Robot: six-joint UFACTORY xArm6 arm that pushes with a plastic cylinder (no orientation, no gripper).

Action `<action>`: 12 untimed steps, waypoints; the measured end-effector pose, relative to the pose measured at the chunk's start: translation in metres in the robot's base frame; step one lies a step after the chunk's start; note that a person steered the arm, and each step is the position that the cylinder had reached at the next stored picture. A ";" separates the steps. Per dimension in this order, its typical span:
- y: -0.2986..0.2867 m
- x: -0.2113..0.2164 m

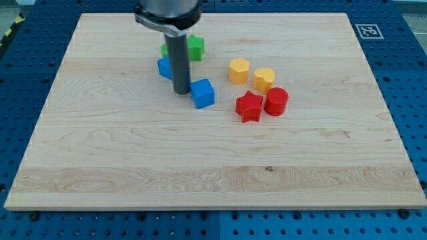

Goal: Separate the blue triangle with green circle towards the blue cube

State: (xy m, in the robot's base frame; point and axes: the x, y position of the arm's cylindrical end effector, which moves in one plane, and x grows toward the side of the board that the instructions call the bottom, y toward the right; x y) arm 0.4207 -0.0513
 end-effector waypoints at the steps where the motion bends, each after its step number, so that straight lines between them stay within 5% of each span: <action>1: 0.019 0.011; 3: -0.044 0.011; 5: -0.108 -0.064; 7: -0.057 -0.077; 9: -0.003 -0.044; 12: -0.092 -0.083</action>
State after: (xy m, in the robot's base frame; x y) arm 0.3379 -0.1432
